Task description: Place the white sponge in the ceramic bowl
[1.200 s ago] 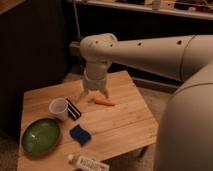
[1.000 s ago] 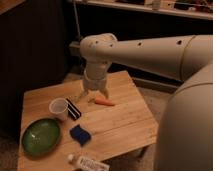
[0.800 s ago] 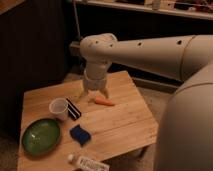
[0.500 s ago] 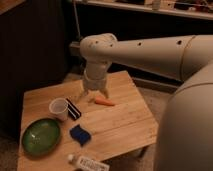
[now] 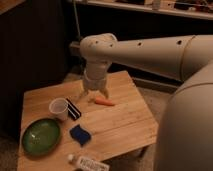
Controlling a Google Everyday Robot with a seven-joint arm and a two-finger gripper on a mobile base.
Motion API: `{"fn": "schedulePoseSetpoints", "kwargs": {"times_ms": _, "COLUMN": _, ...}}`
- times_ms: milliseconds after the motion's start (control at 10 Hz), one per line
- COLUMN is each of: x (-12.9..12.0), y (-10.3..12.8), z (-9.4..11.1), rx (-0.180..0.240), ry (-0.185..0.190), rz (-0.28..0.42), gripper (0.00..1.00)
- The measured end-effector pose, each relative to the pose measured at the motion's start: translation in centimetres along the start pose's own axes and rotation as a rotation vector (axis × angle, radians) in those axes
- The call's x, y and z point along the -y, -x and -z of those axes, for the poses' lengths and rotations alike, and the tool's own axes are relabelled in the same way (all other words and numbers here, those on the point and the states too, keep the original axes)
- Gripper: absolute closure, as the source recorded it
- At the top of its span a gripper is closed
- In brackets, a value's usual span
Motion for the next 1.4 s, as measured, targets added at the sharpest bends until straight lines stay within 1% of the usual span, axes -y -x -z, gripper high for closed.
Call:
{"fn": "schedulePoseSetpoints", "kwargs": {"times_ms": 700, "x": 0.0, "y": 0.0, "z": 0.0, "rx": 0.000, "ry": 0.000, "rz": 0.001, "gripper": 0.20}}
{"fn": "schedulePoseSetpoints", "kwargs": {"times_ms": 800, "x": 0.2, "y": 0.0, "z": -0.2, "rx": -0.006, "ry": -0.004, "rz": 0.016, "gripper": 0.20}}
{"fn": "schedulePoseSetpoints", "kwargs": {"times_ms": 1000, "x": 1.5, "y": 0.3, "z": -1.4, "rx": -0.039, "ry": -0.024, "rz": 0.078, "gripper": 0.20}}
{"fn": "schedulePoseSetpoints", "kwargs": {"times_ms": 1100, "x": 2.9, "y": 0.8, "z": -2.4, "rx": -0.058, "ry": -0.036, "rz": 0.116, "gripper": 0.20}}
{"fn": "schedulePoseSetpoints", "kwargs": {"times_ms": 1200, "x": 4.8, "y": 1.8, "z": -4.2, "rx": -0.081, "ry": -0.040, "rz": 0.165, "gripper": 0.20}}
{"fn": "schedulePoseSetpoints", "kwargs": {"times_ms": 1300, "x": 6.7, "y": 2.6, "z": -5.7, "rx": -0.100, "ry": -0.036, "rz": 0.212, "gripper": 0.20}}
{"fn": "schedulePoseSetpoints", "kwargs": {"times_ms": 1400, "x": 8.1, "y": 2.8, "z": -6.9, "rx": -0.111, "ry": -0.023, "rz": 0.250, "gripper": 0.20}}
